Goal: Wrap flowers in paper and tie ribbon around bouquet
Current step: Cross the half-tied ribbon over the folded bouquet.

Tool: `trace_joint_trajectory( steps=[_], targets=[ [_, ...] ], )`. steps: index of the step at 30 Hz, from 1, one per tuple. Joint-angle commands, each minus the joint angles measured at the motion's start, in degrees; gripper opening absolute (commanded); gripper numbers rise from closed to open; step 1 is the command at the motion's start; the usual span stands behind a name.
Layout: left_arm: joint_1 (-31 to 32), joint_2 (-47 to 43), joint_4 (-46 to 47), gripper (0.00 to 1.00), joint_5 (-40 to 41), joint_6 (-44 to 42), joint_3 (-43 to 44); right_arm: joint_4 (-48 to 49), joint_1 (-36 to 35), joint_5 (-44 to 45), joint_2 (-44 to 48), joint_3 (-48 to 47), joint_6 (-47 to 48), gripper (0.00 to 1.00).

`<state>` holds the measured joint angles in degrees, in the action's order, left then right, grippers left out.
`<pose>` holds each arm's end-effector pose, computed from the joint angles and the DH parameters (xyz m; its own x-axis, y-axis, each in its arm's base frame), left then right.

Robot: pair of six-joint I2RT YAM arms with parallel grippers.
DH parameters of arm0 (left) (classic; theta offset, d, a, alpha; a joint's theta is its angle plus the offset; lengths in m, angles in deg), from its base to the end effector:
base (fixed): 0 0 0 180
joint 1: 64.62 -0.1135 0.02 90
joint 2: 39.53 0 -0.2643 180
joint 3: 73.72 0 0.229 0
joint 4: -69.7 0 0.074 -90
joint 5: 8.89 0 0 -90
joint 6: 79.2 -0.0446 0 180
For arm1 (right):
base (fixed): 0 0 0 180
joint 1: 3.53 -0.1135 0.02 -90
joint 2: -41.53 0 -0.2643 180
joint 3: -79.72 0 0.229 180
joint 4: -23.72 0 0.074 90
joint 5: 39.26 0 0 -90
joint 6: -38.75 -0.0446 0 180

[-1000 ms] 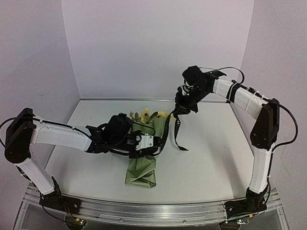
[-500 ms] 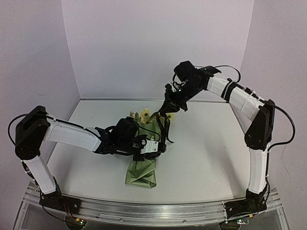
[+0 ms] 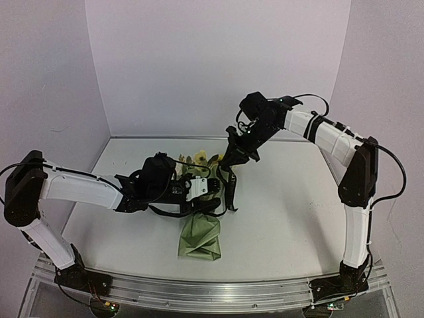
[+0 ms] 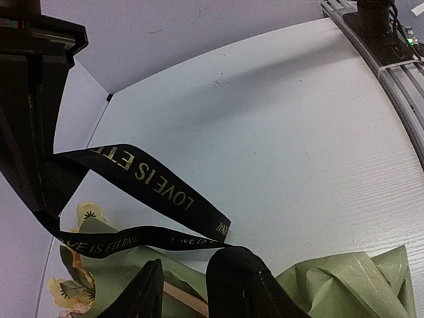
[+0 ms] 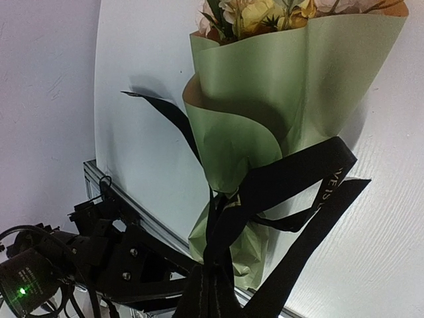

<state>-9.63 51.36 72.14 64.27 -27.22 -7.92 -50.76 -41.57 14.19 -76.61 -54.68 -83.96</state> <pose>0.1840 -0.2852 0.2357 0.4033 0.4518 -0.7958 0.8745 0.0658 0.4805 0.3163 0.2812 0.3173 -0.9643 -0.2033 -0.1696 -0.2626 0.6528 0.7106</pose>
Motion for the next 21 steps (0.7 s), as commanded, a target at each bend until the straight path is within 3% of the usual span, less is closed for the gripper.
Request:
trace_joint_trajectory(
  steps=[1, 14, 21],
  targets=[
    [-0.6, -1.0, 2.0, 0.44, -1.6, 1.8, 0.3, -1.0, -0.5, -0.5, 2.9, 0.0, 1.4, 0.00],
    [-0.5, 6.4, -1.8, 0.42, -7.5, -1.3, 8.7, -4.5, -0.4, 3.0, 4.9, 2.6, 5.6, 0.00],
    [0.4, 9.7, -3.1, 0.47, -9.0, -2.6, 11.7, -5.3, -0.4, 3.2, 5.4, 3.5, 6.5, 0.00]
  ],
)
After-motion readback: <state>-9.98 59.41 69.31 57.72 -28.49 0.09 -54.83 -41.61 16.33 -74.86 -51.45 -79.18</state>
